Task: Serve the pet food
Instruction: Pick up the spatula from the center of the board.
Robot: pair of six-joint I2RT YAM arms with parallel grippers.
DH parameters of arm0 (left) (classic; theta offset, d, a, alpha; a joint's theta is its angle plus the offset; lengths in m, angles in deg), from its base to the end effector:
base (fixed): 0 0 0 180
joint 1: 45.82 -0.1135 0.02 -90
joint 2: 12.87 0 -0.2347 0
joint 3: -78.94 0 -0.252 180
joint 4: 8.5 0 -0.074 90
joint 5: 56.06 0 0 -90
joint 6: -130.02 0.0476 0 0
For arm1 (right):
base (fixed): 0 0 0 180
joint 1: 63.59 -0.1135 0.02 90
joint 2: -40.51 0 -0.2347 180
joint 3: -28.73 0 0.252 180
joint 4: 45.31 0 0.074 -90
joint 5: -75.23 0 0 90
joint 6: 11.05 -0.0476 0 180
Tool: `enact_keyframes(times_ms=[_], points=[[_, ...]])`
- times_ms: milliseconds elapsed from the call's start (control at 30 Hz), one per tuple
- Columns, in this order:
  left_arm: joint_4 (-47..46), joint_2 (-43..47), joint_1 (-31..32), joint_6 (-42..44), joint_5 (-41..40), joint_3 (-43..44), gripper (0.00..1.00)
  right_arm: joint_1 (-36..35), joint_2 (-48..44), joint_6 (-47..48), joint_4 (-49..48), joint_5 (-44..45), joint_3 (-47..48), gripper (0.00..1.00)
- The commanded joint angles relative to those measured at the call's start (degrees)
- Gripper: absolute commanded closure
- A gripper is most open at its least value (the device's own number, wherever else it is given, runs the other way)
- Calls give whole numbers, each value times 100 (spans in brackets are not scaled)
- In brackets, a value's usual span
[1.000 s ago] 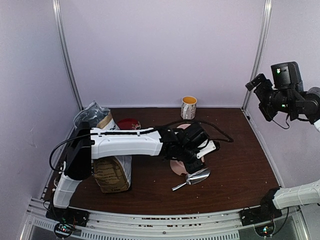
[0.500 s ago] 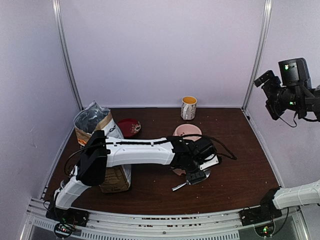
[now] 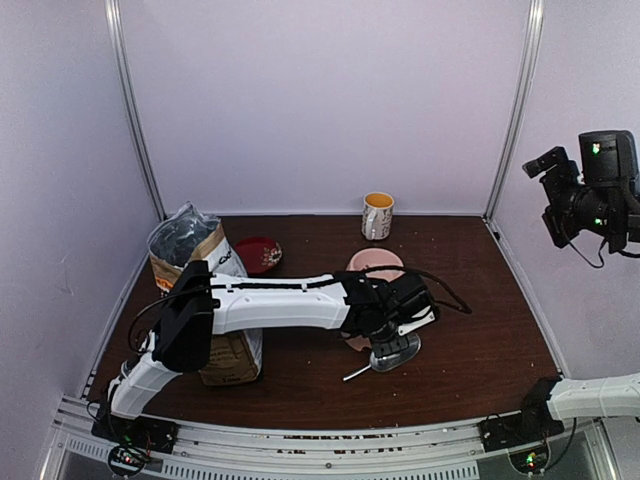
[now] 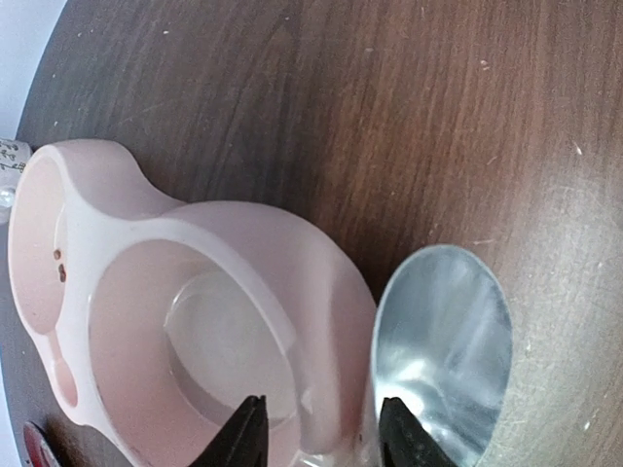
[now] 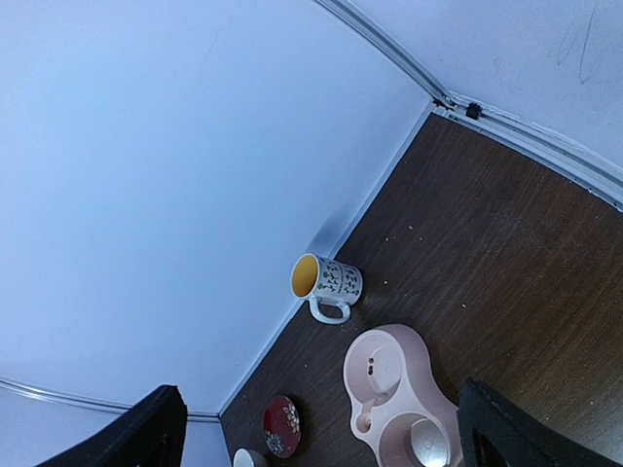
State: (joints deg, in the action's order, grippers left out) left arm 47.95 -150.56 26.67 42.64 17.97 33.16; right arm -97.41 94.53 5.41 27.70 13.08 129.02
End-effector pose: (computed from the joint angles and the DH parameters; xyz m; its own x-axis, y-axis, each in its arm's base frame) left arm 0.1645 -0.4778 0.1526 -0.2201 0.8436 -0.4898 0.8864 0.3826 0.2607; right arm 0.1453 0.0706 0.4333 -0.2455 0.8562 -0.4546 0.3173 0.5141 0.7969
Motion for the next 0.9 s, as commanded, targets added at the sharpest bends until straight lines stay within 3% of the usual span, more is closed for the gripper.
enact_keyframes(times_ms=[0,533,867], points=[[-211,56,28,-122,-293,-24,60,-10,-27,-66,-82,121,-22,0],[-325,199,26,-151,-55,-161,100,-10,-383,235,-323,234,-176,0],[-323,689,20,-332,147,-286,100,-11,-582,694,-640,616,-784,0]])
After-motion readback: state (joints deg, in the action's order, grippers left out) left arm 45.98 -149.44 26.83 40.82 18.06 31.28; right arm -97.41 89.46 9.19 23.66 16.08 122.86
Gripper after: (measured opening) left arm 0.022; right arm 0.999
